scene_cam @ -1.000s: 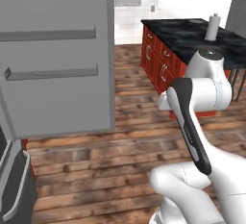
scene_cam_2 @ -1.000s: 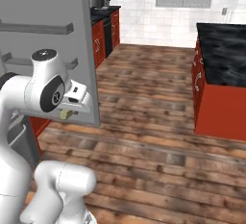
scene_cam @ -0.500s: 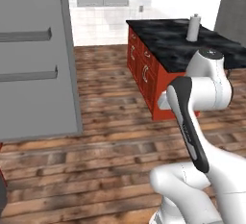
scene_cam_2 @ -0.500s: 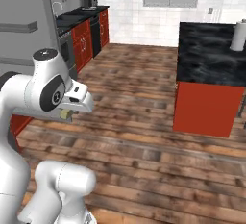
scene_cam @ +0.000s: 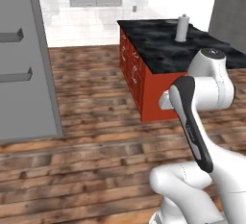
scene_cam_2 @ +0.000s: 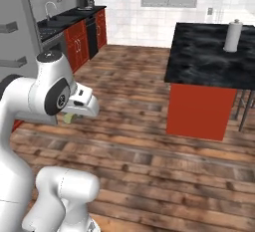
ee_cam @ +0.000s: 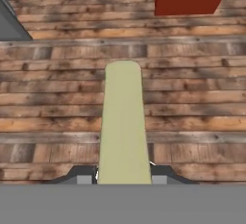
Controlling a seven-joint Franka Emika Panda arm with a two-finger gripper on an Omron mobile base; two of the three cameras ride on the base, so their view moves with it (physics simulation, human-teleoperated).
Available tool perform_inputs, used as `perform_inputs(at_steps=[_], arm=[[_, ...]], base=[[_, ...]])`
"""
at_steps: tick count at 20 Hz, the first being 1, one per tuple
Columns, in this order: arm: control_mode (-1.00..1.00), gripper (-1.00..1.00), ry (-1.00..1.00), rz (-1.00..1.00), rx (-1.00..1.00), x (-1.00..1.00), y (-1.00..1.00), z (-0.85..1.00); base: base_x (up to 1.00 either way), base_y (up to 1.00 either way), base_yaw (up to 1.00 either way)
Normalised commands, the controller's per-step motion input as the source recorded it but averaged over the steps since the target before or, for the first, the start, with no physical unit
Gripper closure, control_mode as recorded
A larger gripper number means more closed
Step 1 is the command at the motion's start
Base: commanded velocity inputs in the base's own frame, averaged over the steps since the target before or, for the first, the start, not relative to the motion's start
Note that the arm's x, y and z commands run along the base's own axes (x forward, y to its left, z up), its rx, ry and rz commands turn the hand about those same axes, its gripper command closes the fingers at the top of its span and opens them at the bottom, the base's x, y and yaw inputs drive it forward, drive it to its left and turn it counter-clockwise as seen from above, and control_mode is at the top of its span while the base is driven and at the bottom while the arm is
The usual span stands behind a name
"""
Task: Retrieve the butter from the fridge and place it on a plate on the dining table. Then retrieve the butter knife by the fridge and place it near the plate.
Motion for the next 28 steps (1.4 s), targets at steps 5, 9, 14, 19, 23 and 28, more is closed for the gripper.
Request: perform_inputs(at_steps=[5,9,14,19,23,28], arm=[[1.00,1.00,0.00,0.00,0.00,0.00,0.00,0.00],[1.00,1.00,0.00,0.00,0.00,0.00,0.00,0.00],[1.00,1.00,0.00,0.00,0.00,0.00,0.00,0.00],[1.00,1.00,0.00,0.00,0.00,0.00,0.00,0.00],[1.00,1.00,0.00,0.00,0.00,0.00,0.00,0.00],[1.00,1.00,0.00,0.00,0.00,0.00,0.00,0.00]], base=[[0.22,-0.44,0.00],[0.25,-0.47,0.00],[0.50,-0.93,0.00],[0.57,-1.00,0.00],[0.60,-1.00,0.02],[0.67,-1.00,0.00]])
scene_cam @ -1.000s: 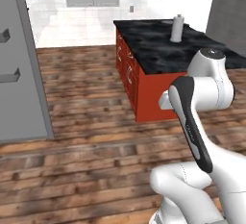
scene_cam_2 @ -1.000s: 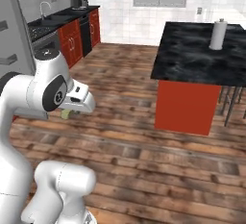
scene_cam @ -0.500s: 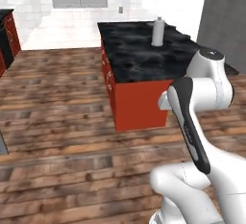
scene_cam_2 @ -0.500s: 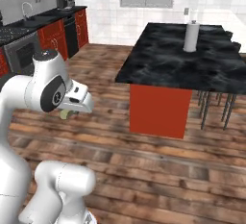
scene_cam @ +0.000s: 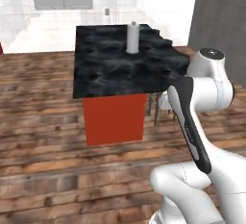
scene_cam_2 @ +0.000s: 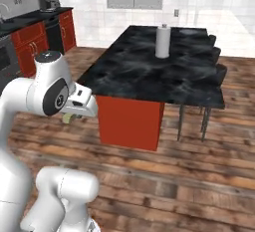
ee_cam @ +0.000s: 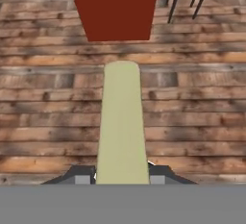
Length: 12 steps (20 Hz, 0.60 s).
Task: Retrieve the butter from the fridge and place it on a plate on the dining table. Then retrieve the butter knife by the fridge and place it near the plate.
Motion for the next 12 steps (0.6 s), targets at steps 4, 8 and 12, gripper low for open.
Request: perform_inputs(at_steps=[4,8,12], arm=[[1.00,1.00,0.00,0.00,0.00,0.00,0.00,0.00],[1.00,1.00,0.00,0.00,0.00,0.00,0.00,0.00],[1.00,1.00,0.00,0.00,0.00,0.00,0.00,0.00]], base=[[0.70,-1.00,0.00],[0.51,-1.00,-0.01],[0.30,-1.00,-0.09]])
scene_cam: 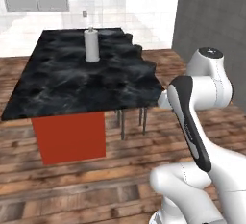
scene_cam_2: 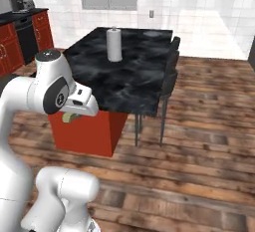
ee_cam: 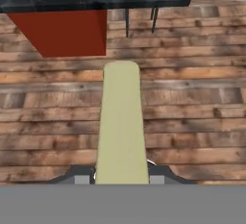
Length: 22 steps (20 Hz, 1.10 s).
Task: Retrieve the butter from the fridge and place it on a plate on the dining table. Then retrieve the butter knife by the fridge and place it near the plate.
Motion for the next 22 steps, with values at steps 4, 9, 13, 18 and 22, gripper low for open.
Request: perform_inputs(at_steps=[4,9,13,18,22], arm=[[1.00,1.00,0.00,0.00,0.00,0.00,0.00,0.00],[1.00,1.00,0.00,0.00,0.00,0.00,0.00,0.00],[1.00,1.00,0.00,0.00,0.00,0.00,0.00,0.00],[1.00,1.00,0.00,0.00,0.00,0.00,0.00,0.00],[1.00,1.00,0.00,0.00,0.00,0.00,0.00,0.00]], base=[[0.10,-1.00,-0.06],[0.12,-1.00,-0.06],[0.58,-1.00,0.00],[0.84,-1.00,0.09],[0.95,-1.00,0.30]])
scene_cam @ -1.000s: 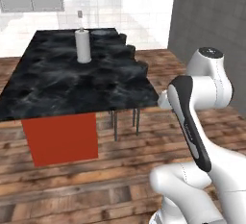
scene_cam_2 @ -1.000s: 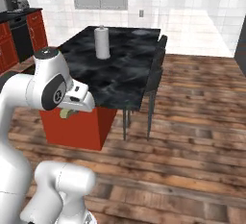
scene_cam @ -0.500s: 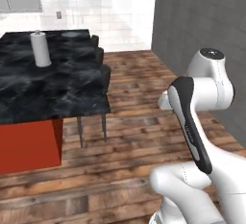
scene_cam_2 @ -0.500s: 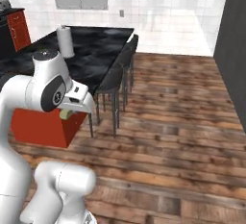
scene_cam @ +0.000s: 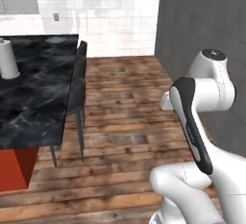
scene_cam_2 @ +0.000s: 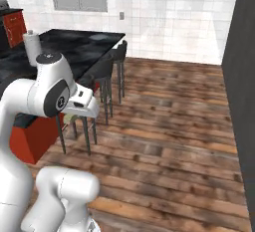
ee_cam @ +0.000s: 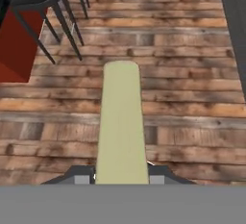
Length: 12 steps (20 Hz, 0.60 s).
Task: Retrieve the butter from the fridge and place it on a plate on the dining table. Then retrieve the butter knife by the fridge and place it near the plate.
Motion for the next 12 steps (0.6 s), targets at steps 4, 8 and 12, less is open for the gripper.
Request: perform_inputs(at_steps=[4,8,12], arm=[[1.00,1.00,0.00,0.00,0.00,0.00,0.00,0.00],[1.00,1.00,0.00,0.00,0.00,0.00,0.00,0.00],[1.00,1.00,0.00,0.00,0.00,0.00,0.00,0.00]], base=[[1.00,-1.00,0.30],[1.00,-1.00,0.27],[1.00,-0.91,0.26]])
